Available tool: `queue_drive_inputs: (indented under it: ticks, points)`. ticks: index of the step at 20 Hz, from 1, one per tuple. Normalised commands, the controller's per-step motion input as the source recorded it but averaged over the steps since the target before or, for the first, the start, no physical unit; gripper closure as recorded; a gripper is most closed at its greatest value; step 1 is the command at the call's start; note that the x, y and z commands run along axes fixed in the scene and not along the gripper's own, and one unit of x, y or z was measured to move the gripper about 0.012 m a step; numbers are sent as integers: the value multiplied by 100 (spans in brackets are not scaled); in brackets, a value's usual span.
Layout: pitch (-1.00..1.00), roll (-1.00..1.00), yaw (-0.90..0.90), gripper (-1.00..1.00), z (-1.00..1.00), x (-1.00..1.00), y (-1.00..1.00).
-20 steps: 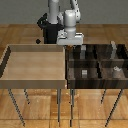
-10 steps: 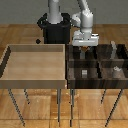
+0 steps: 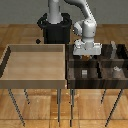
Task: Place the loaf of bread into the appropriate compartment.
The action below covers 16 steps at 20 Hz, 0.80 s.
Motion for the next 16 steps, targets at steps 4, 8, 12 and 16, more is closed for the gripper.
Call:
queue_drive_inputs:
  ticks: [4, 8, 12, 16]
  points:
    - [0, 0, 0, 100, 0, 0, 0]
    - [0, 0, 0, 100, 0, 0, 0]
    - [0, 0, 0, 100, 0, 0, 0]
    - [0, 0, 0, 100, 0, 0, 0]
